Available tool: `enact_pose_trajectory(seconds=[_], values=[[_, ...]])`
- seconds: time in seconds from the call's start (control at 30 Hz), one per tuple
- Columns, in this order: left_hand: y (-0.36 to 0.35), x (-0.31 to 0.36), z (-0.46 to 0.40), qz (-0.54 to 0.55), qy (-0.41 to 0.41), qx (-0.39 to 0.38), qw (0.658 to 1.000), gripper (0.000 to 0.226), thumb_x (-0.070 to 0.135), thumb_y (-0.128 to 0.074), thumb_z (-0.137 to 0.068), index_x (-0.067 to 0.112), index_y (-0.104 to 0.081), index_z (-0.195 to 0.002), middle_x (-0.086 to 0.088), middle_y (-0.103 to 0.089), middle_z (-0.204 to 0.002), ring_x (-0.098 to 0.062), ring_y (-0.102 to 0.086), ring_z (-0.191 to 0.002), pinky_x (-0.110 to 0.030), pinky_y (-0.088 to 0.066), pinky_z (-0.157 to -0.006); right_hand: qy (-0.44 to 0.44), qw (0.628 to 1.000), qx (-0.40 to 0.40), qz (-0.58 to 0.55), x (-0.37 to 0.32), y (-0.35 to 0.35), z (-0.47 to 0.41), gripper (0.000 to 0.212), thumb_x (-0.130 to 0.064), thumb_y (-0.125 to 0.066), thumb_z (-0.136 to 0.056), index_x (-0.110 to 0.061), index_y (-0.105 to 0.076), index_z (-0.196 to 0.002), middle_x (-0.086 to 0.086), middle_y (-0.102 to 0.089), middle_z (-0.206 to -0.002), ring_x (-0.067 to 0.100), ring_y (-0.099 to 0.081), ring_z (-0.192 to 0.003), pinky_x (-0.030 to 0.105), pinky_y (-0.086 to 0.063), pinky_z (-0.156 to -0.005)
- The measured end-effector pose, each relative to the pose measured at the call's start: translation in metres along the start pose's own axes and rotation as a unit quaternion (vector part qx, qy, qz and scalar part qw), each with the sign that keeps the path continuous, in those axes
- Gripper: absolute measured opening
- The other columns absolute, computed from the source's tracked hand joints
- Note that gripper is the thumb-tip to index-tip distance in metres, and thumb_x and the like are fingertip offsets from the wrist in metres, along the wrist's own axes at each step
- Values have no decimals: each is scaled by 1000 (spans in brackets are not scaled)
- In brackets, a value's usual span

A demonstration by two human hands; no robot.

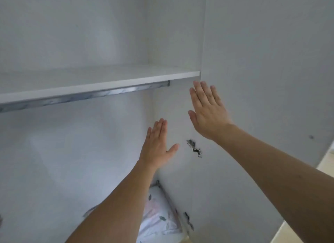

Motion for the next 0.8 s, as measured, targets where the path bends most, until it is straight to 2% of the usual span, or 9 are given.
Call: enact_pose_trajectory(seconds=[0.2,0.43,0.6,0.7,0.8], values=[[-13,-120,27,-79,88,-22,993,89,63,-36,-93,13,3,-155,-5,7,-164,-19,8,-150,-38,4,-121,83,991,-45,-95,-111,-85,-37,63,-38,-18,-99,-7,2,-150,11,11,-158,25,12,-145,42,9,-118],[-91,-222,57,-123,175,-91,973,87,66,-29,-93,14,3,-155,-3,8,-164,-19,9,-150,-36,9,-118,150,969,-131,-148,-190,-232,-38,63,-37,-18,-99,-6,5,-149,12,13,-158,26,14,-145,43,8,-119],[-199,-290,115,-106,221,-161,956,87,64,-29,-94,13,4,-155,-4,8,-164,-20,9,-150,-39,5,-121,180,945,-198,-185,-260,-362,11,66,-38,-22,-99,-5,4,-149,13,13,-158,27,12,-145,43,4,-119],[-295,-337,168,-98,235,-210,944,87,63,-33,-93,13,4,-155,-4,8,-163,-21,9,-150,-40,5,-121,185,931,-238,-207,-312,-458,60,68,-38,-28,-98,-5,1,-150,14,11,-158,28,9,-146,44,2,-120],[-409,-383,234,-97,220,-274,931,92,61,-40,-91,13,5,-154,-6,9,-163,-23,9,-150,-38,11,-118,188,907,-311,-213,-370,-572,131,72,-40,-30,-97,-5,6,-149,14,17,-157,28,14,-145,44,6,-119]])
Point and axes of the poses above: each hand's wrist, its own z-axis away from the middle knuckle, its own y-axis out of the back of the hand, x = y × z, the point moved 8 cm from there along -z, towards the middle knuckle
